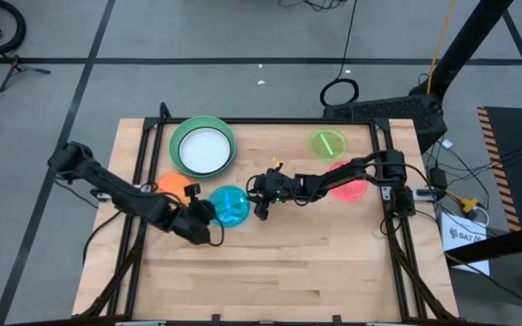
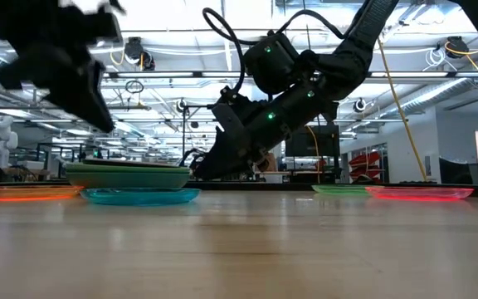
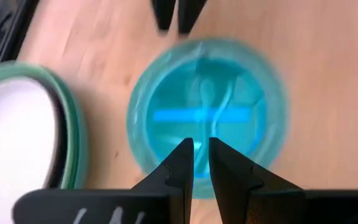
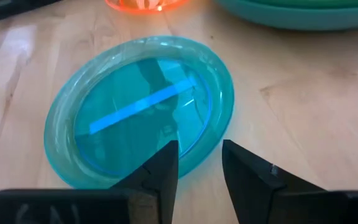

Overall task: Stack plastic plates
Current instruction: Stack the small blue plate on top of the medium white plate

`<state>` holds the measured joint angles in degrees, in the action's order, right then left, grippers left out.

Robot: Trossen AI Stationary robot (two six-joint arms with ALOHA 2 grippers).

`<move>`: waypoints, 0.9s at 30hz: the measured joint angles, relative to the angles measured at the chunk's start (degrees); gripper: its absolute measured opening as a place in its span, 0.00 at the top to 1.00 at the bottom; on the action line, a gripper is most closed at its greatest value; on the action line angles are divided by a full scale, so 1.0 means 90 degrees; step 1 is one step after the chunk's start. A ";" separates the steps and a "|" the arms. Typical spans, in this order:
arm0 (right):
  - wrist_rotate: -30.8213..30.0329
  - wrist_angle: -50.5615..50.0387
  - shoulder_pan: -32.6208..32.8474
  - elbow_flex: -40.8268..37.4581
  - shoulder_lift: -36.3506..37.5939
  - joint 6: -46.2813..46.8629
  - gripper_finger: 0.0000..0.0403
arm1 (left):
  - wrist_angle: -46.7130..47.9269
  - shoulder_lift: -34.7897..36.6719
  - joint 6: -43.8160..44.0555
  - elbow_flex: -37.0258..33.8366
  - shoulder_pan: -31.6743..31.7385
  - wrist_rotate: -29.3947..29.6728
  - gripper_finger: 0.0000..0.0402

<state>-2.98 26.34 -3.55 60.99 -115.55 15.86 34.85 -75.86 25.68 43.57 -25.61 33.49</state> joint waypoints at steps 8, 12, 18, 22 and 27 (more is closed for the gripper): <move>0.0003 -0.0006 0.0000 0.0000 0.0000 -0.0030 0.71 | -0.0726 0.0511 -0.0208 -0.0088 -0.0522 0.0003 0.86; 0.0005 -0.0006 0.0000 0.0000 0.0000 -0.0022 0.71 | -0.1896 0.0506 -0.0157 -0.0798 -0.0480 -0.0067 0.86; 0.0005 -0.0005 0.0000 0.0000 0.0000 -0.0012 0.71 | -0.3102 0.0506 -0.0061 -0.1389 -0.0016 -0.0623 0.86; 0.0005 -0.0006 0.0000 0.0000 0.0000 -0.0010 0.71 | -0.2891 0.0506 0.0463 -0.1382 0.0236 -0.0651 0.86; 0.0004 -0.0005 0.0001 0.0000 0.0000 -0.0010 0.71 | -0.2261 0.0506 0.1279 -0.1382 0.0298 -0.0726 0.86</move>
<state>-2.95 26.29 -3.54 60.99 -115.55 15.77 14.50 -71.31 37.19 31.14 -22.92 26.96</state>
